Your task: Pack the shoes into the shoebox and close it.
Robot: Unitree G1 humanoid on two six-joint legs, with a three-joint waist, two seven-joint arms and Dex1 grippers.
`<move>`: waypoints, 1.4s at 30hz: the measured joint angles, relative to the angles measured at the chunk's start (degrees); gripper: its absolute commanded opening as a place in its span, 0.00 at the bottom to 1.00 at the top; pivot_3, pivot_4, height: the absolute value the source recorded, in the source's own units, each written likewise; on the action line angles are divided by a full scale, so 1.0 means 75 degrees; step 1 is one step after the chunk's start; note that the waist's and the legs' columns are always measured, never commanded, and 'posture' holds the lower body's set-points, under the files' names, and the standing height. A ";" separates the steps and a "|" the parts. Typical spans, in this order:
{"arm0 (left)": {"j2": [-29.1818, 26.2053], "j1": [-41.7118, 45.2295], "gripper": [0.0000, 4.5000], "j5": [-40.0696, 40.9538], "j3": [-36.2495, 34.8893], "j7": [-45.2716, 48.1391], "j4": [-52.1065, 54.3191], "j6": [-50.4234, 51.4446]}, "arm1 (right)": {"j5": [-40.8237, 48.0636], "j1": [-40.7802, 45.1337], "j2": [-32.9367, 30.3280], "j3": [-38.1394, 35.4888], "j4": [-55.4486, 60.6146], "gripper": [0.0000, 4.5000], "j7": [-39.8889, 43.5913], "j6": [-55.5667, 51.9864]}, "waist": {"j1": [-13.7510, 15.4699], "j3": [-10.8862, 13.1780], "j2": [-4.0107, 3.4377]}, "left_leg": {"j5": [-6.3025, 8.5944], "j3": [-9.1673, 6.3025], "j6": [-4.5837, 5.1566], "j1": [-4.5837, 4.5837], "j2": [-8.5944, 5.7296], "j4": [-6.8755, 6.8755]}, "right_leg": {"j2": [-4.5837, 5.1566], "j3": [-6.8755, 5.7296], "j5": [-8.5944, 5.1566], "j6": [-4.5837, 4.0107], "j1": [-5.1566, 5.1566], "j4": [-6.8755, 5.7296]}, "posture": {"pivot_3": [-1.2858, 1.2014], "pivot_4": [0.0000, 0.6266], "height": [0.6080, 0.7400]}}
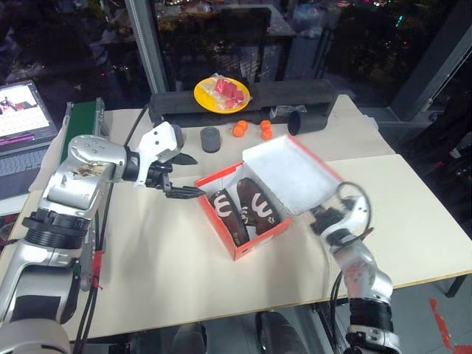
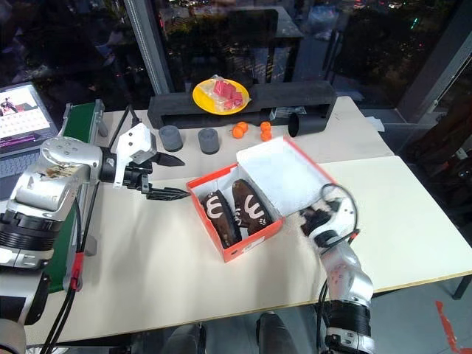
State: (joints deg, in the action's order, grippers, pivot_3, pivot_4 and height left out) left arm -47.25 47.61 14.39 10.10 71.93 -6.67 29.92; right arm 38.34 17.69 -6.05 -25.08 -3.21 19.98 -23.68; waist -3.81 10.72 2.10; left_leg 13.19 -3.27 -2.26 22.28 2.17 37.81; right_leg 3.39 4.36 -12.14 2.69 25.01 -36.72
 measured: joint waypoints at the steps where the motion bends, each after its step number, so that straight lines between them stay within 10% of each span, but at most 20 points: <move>1: 0.0001 0.0029 1.00 -0.0043 0.0000 0.0005 -0.0068 -0.0008 | 0.0209 0.0029 -0.0018 -0.0103 0.0179 0.01 -0.0050 -0.0042 | -0.0002 0.0000 0.0000 | 0.0000 -0.0001 0.0000 0.0000 0.0000 0.0000 | 0.0000 0.0000 0.0000 0.0000 0.0000 -0.0001 | 0.52 0.24 1.00; 26: 0.0191 0.0066 1.00 -0.0424 -0.0160 -0.0102 -0.0505 -0.0441 | 0.1434 0.0756 -0.1362 0.2792 0.3035 0.01 -0.0966 -0.3905 | -0.0039 0.0002 -0.0003 | 0.0000 0.0001 0.0001 0.0007 0.0000 0.0001 | -0.0003 0.0006 -0.0011 0.0016 0.0012 -0.0007 | 0.52 0.24 1.00; 42: 0.0571 -0.1762 1.00 0.0437 -0.0480 -0.1051 0.2065 0.0935 | -0.2181 0.2804 -0.2400 0.6019 0.0171 0.01 0.1253 -0.2620 | 0.0020 -0.0008 0.0012 | 0.0000 -0.0003 0.0000 -0.0005 -0.0002 0.0006 | 0.0000 0.0000 0.0009 -0.0016 -0.0003 -0.0006 | 0.52 0.24 1.00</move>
State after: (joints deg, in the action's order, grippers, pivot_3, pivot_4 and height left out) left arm -42.97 34.39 17.67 6.49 64.05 8.82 36.93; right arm 21.98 38.72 -24.05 20.06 -1.93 29.38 -43.33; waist -3.66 10.66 2.19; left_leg 13.18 -3.29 -2.26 22.24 2.15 37.85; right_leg 3.39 4.36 -12.07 2.57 24.99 -36.77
